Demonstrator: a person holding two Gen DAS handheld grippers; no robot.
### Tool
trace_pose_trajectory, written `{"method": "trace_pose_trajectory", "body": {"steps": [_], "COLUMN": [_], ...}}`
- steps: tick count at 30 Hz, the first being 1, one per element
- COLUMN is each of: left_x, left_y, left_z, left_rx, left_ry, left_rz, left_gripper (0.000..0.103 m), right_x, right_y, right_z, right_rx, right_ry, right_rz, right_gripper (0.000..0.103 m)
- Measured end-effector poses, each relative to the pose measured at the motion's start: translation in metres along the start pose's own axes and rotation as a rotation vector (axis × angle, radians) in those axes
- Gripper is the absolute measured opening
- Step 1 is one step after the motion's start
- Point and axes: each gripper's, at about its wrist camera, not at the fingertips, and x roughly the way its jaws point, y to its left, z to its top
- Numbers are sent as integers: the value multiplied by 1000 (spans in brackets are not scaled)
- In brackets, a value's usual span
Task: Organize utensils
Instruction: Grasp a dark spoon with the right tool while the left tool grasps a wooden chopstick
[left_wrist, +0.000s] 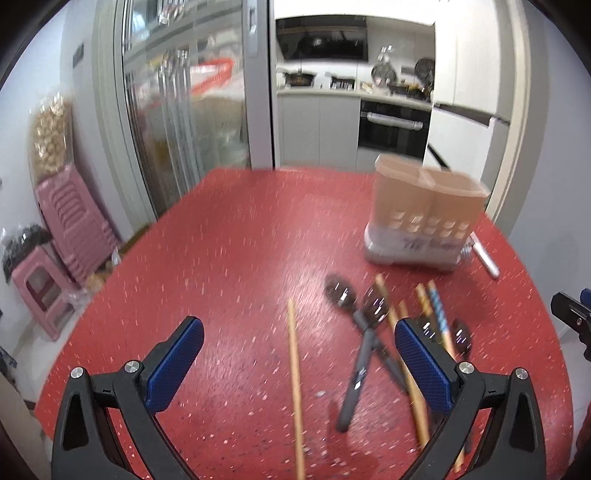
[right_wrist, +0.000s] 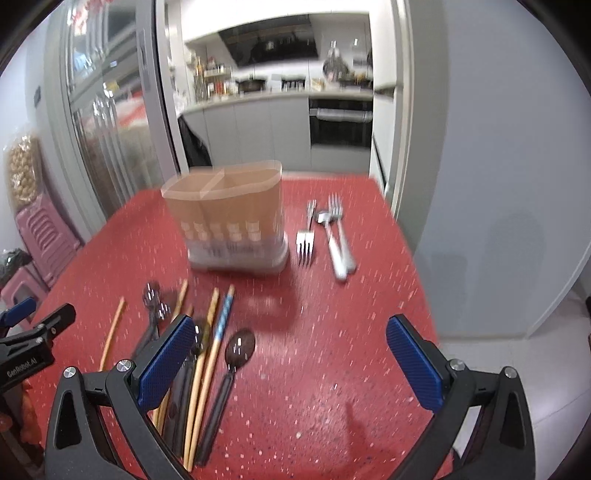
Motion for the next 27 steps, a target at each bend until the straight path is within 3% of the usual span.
{"method": "trace_pose_trajectory", "body": {"steps": [7,11,17,26,27], "left_x": [44,66,89,108,110], "left_y": [15,14,11,2,1], "left_z": [-19,-21,-18,-15,-14], "left_rx": [5,4,15,43,39], "left_ry": [138,202,267,325,330], "left_rz": [-4,-2,6,26,17], "left_gripper": [103,103,96,96,92], "right_x": [50,67,91,107,111], "right_y": [5,11,22,48,57], "right_z": [-20,-28,-34,-40,-41], "right_rx": [20,24,20,-77,-110], "right_ry": [223,290,372,417,418], "right_rz": [61,64,52,-2,-20], "right_gripper": [103,94,72,60,58]}}
